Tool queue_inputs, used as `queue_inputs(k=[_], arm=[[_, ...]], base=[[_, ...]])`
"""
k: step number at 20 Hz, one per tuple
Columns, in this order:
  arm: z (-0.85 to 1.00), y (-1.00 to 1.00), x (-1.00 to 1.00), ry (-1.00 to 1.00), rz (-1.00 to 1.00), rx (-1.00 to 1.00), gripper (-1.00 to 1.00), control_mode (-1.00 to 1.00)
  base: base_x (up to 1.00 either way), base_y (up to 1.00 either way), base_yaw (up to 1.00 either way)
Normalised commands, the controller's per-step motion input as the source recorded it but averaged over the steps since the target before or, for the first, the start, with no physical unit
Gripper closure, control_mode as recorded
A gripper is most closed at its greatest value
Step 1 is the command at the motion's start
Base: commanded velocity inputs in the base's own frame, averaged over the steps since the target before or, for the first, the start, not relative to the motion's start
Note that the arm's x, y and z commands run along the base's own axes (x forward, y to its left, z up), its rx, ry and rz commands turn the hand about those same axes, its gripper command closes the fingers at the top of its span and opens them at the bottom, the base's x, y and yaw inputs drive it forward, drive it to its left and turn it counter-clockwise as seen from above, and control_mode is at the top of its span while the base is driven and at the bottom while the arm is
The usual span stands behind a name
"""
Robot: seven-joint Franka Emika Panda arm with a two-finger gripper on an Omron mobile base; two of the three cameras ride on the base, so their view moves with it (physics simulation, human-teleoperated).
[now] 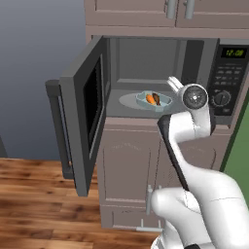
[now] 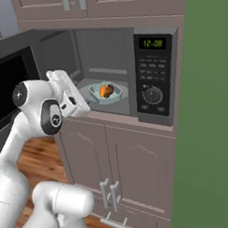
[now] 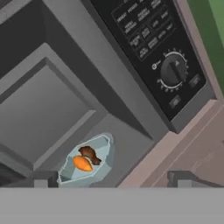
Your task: Place the tupperware containing the chicken drumstick and carrot meal in the microwave. Close the microwave door and press the start button to reheat the meal.
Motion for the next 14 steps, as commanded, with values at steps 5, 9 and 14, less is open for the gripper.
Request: queue_inputs(k=[5, 9, 14], arm=[[0.84, 0.15, -0.95, 0.06, 0.33, -0.24, -1.0, -1.0], [0.52, 0.24, -0.86, 0.22, 0.39, -0.36, -1.0, -1.0], [0.38, 0.48, -0.73, 0.3, 0.42, -0.49, -1.0, -1.0]], base=[[0.0, 0.0, 0.0], [0.0, 0.0, 0.0], [0.0, 0.0, 0.0]])
